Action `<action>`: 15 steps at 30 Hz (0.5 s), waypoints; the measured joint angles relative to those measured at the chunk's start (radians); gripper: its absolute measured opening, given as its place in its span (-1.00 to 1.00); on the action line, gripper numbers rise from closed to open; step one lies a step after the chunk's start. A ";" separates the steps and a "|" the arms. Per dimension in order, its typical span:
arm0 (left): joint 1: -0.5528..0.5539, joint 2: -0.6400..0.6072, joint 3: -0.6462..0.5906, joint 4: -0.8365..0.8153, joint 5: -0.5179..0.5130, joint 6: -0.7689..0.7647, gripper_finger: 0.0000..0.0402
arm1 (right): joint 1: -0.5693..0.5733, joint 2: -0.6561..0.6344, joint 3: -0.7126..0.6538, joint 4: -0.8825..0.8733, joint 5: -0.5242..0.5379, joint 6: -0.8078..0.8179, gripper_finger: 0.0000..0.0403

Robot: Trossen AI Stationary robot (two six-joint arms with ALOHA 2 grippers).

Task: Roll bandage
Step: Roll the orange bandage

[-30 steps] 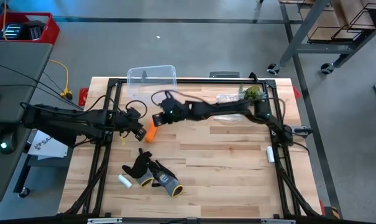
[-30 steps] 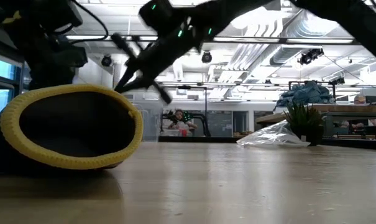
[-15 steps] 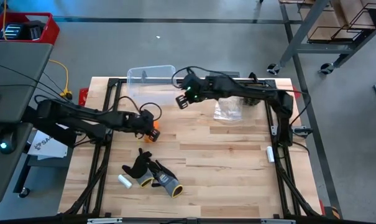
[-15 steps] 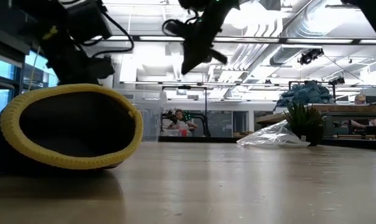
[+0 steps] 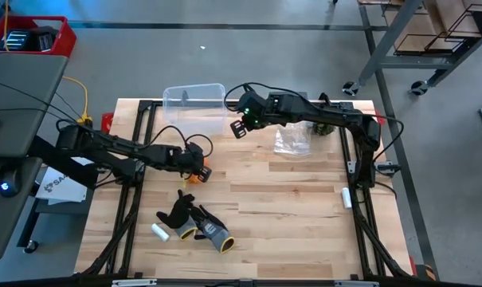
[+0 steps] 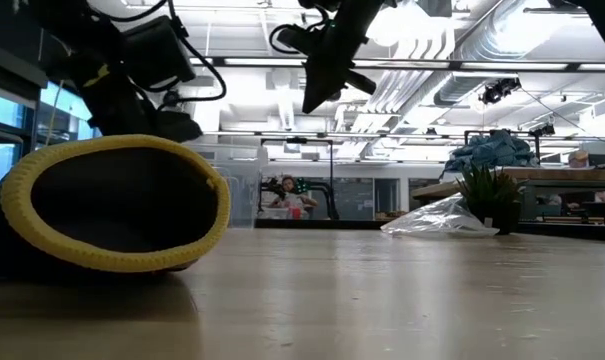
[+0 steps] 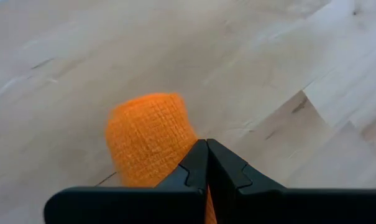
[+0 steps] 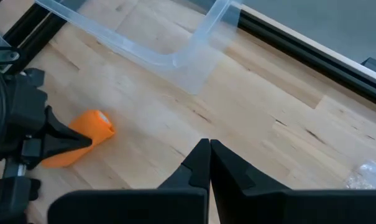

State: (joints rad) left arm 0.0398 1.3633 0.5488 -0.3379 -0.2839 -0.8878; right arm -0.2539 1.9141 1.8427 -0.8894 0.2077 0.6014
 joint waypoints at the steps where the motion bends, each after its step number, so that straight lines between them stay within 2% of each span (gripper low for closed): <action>1: -0.002 0.006 0.000 0.007 -0.003 0.003 -1.00 | 0.000 0.000 0.000 0.000 0.000 0.000 -1.00; 6: 0.026 -0.036 0.007 -0.013 -0.006 0.033 -1.00 | -0.002 0.000 0.000 0.001 -0.001 0.000 -1.00; 11: 0.048 -0.127 0.033 -0.151 -0.075 0.126 -1.00 | -0.002 0.000 0.000 0.001 -0.002 0.000 -1.00; 15: 0.068 -0.199 0.033 -0.219 -0.077 0.139 -1.00 | -0.002 0.000 0.000 0.003 0.001 0.000 -1.00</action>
State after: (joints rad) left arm 0.1074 1.1638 0.5819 -0.5566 -0.3605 -0.7492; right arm -0.2556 1.9141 1.8427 -0.8866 0.2088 0.6014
